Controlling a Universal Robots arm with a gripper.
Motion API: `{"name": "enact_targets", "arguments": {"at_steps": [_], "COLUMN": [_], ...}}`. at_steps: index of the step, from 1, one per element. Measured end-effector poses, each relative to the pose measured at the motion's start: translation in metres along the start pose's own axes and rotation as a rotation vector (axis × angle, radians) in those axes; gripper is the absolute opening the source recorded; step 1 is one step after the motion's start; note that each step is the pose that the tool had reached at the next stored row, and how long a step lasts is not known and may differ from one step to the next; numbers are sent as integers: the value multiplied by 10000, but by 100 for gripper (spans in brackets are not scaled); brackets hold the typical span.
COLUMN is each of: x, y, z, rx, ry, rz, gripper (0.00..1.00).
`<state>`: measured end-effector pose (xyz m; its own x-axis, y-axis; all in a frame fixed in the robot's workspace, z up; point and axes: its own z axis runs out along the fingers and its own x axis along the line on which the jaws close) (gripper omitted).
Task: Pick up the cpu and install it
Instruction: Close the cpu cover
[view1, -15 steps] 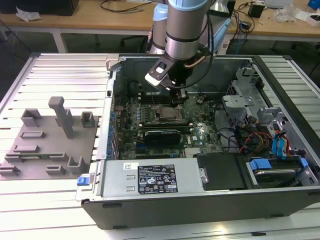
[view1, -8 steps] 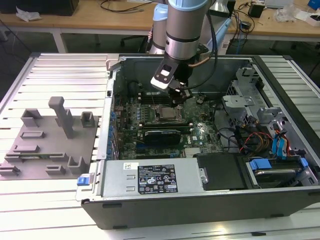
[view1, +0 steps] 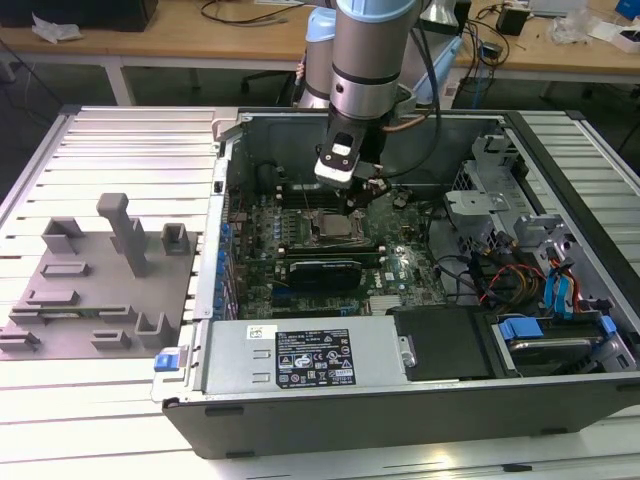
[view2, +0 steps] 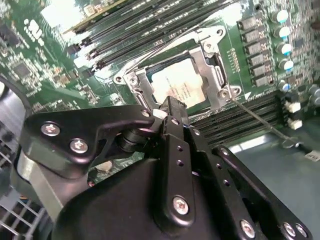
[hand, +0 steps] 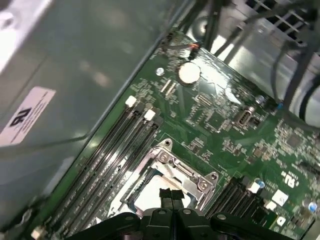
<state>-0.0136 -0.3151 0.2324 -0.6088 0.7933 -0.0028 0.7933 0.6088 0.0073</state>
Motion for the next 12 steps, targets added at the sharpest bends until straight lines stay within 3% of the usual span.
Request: {"name": "enact_targets", "arguments": {"at_steps": [3,11,12], "x": [0,0,0], "y": [0,0,0], "z": [1,1,1], "rx": [-4,-9,-10], "ry": [9,23,26], "rz": [-1259,-3090,-3493], "gripper": [11,11,11]}}
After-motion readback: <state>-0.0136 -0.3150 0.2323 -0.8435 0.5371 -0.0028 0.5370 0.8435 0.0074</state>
